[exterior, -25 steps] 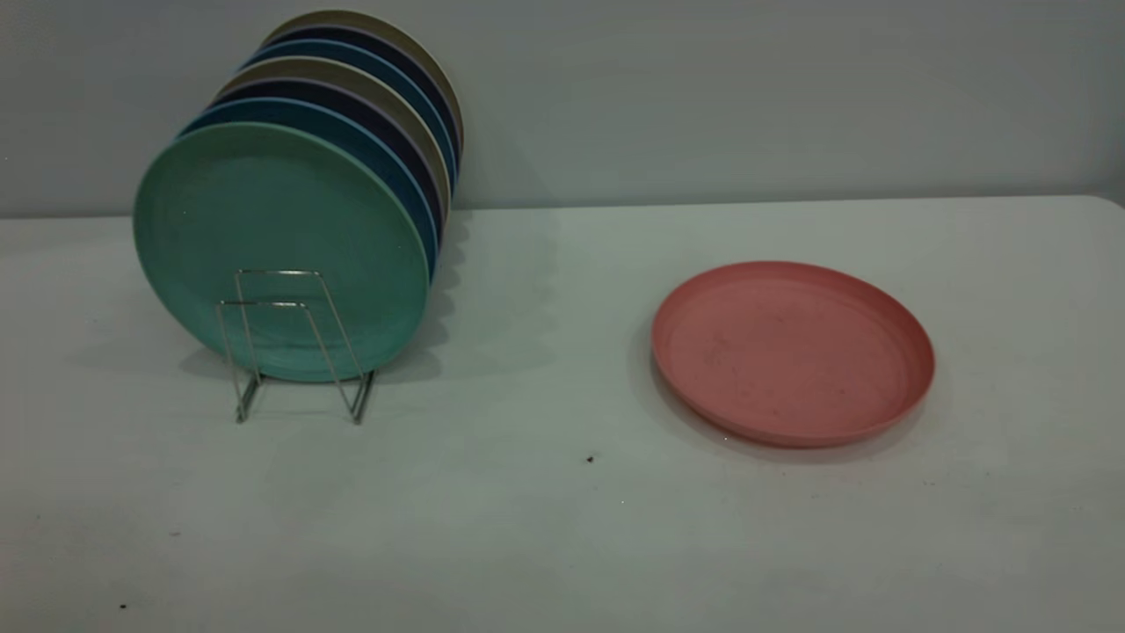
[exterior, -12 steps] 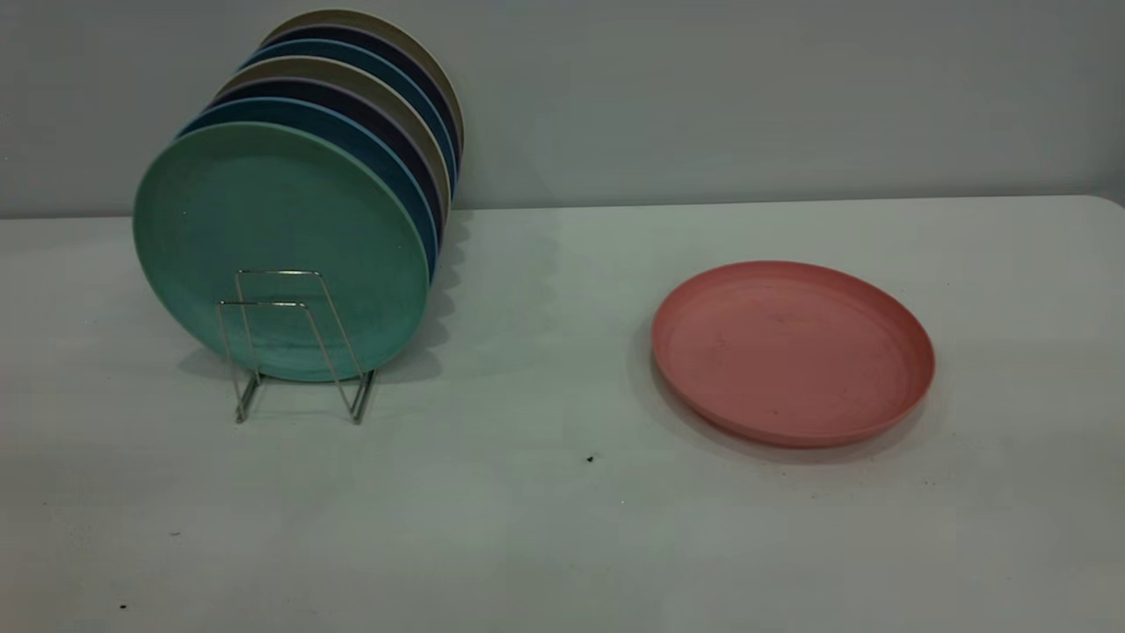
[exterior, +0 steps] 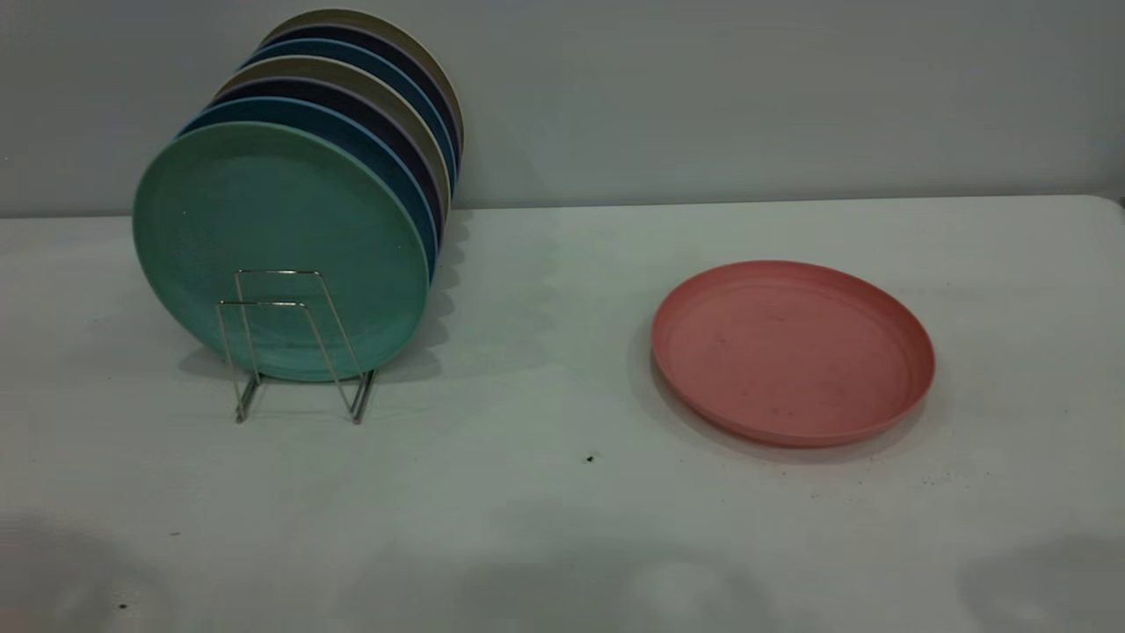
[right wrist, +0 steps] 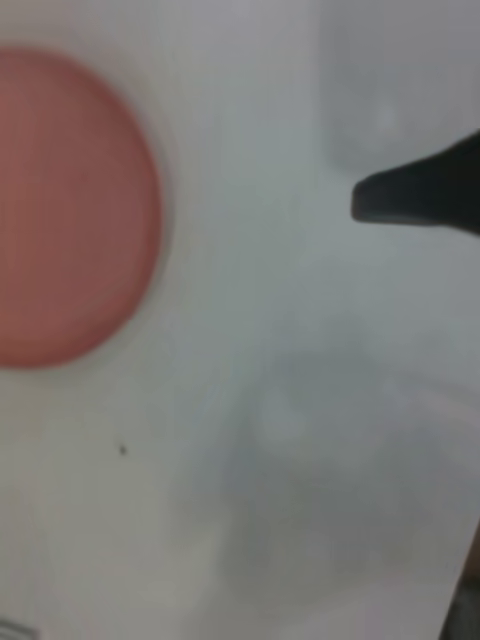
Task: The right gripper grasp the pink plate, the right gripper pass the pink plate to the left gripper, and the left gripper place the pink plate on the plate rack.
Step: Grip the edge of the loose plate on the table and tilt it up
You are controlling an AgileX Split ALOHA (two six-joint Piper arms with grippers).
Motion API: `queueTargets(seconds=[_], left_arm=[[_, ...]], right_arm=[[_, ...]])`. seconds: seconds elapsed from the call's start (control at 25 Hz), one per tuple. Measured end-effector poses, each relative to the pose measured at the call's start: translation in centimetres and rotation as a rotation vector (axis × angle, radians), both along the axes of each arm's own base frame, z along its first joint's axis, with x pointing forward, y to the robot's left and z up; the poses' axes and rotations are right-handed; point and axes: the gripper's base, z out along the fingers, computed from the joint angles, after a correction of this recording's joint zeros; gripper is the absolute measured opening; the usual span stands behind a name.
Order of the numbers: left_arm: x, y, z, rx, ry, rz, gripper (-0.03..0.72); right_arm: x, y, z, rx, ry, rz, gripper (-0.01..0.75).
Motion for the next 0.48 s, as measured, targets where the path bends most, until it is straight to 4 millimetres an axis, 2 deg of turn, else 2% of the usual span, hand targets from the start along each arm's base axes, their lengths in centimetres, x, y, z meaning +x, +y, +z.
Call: queueTargets(seconds=[0.16, 0.32, 0.48], left_arm=[[3.7, -1.1, -1.5, -0.08, 0.058, -0.066, 0.565], [6.6, -2.4, -3.1, -0.192, 0.081, -0.161, 0.565], [9.3, -4.0, -4.7, -0.329, 0.072, -0.232, 0.565]], right_arm=[[3.5, 0.7, -2.9, 0.043, 0.06, -0.002, 0.494], [7.1, 1.3, -5.8, 0.07, 0.117, 0.007, 0.494], [10.9, 0.2, -8.0, 0.113, 0.173, -0.018, 0.494]])
